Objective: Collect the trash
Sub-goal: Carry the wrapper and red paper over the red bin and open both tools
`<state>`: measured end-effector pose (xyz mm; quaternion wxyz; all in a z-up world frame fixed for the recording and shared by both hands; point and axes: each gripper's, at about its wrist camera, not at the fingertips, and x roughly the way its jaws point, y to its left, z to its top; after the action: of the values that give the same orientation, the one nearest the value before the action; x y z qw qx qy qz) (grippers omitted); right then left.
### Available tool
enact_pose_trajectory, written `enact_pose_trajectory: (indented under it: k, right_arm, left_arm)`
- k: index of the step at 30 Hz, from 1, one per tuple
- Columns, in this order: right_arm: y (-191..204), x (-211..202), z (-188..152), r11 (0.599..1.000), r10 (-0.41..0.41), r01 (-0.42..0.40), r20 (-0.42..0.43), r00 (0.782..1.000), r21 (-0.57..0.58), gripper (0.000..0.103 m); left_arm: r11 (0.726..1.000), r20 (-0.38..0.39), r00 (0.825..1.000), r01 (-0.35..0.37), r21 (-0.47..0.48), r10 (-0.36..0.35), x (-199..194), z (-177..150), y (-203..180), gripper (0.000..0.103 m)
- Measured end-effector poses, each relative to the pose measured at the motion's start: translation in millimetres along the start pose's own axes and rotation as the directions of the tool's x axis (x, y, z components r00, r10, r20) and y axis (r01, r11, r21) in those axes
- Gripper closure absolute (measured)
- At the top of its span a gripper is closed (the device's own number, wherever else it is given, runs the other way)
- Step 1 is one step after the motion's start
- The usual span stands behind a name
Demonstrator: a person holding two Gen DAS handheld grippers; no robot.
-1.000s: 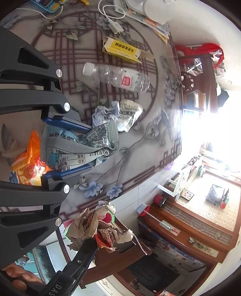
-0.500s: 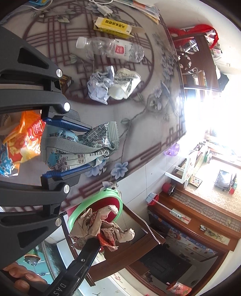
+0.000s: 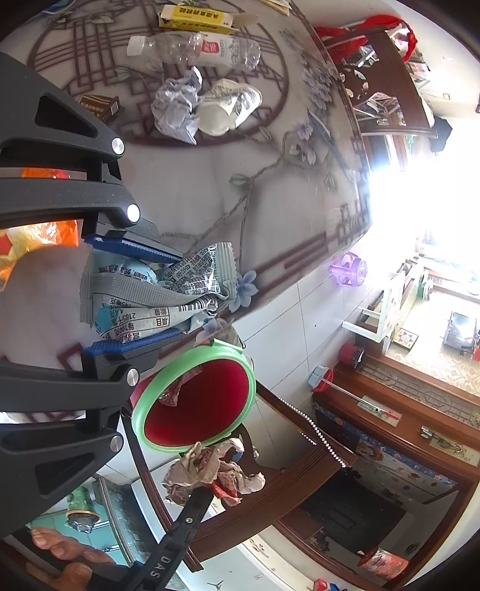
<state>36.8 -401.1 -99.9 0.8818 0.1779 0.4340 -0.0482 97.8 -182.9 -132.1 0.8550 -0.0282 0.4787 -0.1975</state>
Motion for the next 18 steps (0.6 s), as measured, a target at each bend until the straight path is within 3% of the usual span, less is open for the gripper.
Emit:
enact_pose_trajectory:
  k: [11,13,15,18]
  right_arm:
    - [-57,22,15,0.996,-0.084,0.085,-0.042,0.996,0.025,0.081]
    - [-65,26,18,0.995,-0.090,0.092,-0.052,0.995,0.030,0.071]
    - [-70,26,20,0.994,-0.098,0.100,-0.049,0.994,0.044,0.038]
    - [-81,22,24,0.995,-0.090,0.092,-0.037,0.995,0.051,0.034]
  left_arm:
    - [1.000,-0.011,1.000,0.011,0.011,-0.011,27,17,-39,0.069]
    - [1.000,-0.011,1.000,0.013,0.012,-0.013,31,20,-47,0.069]
    - [1.000,-0.014,1.000,0.020,0.015,-0.020,36,22,-54,0.069]
    - [0.999,-0.024,0.999,0.043,0.026,-0.042,48,26,-68,0.069]
